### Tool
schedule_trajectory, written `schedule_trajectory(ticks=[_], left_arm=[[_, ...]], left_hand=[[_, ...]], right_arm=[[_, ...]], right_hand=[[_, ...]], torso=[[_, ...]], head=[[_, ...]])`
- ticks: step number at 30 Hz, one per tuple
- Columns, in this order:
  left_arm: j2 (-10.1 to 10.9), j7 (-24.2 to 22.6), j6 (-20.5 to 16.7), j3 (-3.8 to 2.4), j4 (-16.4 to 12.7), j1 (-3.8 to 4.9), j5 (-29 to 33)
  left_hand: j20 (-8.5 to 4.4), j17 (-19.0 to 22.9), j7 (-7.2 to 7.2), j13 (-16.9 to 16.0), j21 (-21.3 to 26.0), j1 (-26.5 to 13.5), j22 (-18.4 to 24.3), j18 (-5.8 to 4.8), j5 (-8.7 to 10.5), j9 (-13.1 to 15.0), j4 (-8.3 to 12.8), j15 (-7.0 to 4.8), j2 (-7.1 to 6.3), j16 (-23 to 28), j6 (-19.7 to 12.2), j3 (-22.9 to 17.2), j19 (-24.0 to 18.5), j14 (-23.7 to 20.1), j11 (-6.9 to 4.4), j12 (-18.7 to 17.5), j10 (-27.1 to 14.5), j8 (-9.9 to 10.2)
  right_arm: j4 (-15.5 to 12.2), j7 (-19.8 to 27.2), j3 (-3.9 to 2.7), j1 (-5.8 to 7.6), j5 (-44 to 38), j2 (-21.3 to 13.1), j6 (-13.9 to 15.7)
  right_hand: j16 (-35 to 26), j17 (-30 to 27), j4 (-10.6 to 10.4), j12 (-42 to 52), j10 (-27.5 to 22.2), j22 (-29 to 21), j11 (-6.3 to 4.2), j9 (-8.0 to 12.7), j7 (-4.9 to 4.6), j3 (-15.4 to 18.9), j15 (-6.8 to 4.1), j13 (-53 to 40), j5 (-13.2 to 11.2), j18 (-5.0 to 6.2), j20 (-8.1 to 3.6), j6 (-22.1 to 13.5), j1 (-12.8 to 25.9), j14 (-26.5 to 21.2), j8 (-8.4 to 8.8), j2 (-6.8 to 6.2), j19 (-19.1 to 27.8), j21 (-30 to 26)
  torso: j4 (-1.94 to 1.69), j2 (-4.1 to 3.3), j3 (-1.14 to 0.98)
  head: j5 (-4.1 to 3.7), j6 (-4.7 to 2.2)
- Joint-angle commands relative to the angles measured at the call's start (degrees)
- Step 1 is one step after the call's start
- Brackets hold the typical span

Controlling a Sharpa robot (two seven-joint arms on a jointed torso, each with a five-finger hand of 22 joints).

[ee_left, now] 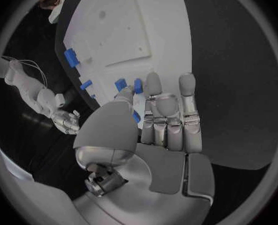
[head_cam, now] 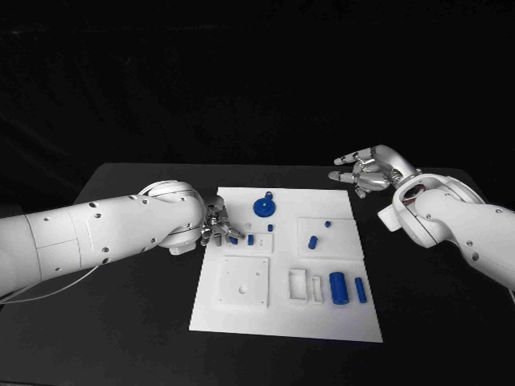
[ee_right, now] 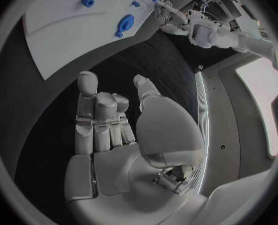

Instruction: Assemble the parts on the task board

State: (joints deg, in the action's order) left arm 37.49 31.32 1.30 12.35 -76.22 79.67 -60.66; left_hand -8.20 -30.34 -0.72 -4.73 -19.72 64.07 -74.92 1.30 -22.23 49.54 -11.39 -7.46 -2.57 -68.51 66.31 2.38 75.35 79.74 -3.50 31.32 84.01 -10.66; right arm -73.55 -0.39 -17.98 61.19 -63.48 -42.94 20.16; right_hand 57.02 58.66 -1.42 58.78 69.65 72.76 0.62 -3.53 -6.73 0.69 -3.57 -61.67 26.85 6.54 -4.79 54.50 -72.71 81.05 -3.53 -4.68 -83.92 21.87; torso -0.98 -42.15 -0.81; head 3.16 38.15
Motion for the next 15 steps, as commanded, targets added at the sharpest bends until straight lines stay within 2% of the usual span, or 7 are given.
schedule_trajectory(ticks=[1, 15], left_arm=[[-0.1, 0.2, -0.6, 0.15, 0.0, -0.22, 0.8], [-0.1, 0.1, -0.5, 0.14, -0.4, -0.22, 1.4]], left_hand=[[-0.07, 0.1, 0.34, 0.0, 0.3, 0.1, -0.8, -0.66, 0.22, -0.2, -0.3, 0.07, -0.59, 0.2, -0.1, 0.0, 0.1, -0.3, -0.01, -0.3, 2.6, 0.2], [-0.07, 0.1, 0.29, -0.1, 0.4, 0.2, -0.9, -0.67, 0.37, -0.2, -0.5, 0.06, -0.59, 0.1, 0.0, -0.2, 0.2, -0.3, -0.04, -0.3, 2.7, 0.2]], right_arm=[[0.0, 0.3, -0.03, -0.05, 0.0, 0.0, -0.6], [0.0, 0.3, -0.03, -0.06, 0.0, 0.1, -0.6]], right_hand=[[0.0, -0.1, -0.1, 0.0, -0.1, 0.0, -0.11, 0.1, 0.01, 0.0, 0.0, 0.0, 0.2, 0.68, 0.18, -0.5, 0.4, 0.3, 0.1, 0.12, -2.4, 0.0], [0.0, -0.1, -0.1, 0.0, -0.1, 0.0, -0.11, 0.1, 0.01, 0.0, 0.0, 0.0, 0.2, 0.68, 0.18, -0.5, 0.4, 0.3, 0.1, 0.12, -2.4, 0.0]], torso=[[-0.03, -0.01, -0.03], [-0.01, 0.0, -0.04]], head=[[-0.04, 0.08], [-0.1, 0.1]])
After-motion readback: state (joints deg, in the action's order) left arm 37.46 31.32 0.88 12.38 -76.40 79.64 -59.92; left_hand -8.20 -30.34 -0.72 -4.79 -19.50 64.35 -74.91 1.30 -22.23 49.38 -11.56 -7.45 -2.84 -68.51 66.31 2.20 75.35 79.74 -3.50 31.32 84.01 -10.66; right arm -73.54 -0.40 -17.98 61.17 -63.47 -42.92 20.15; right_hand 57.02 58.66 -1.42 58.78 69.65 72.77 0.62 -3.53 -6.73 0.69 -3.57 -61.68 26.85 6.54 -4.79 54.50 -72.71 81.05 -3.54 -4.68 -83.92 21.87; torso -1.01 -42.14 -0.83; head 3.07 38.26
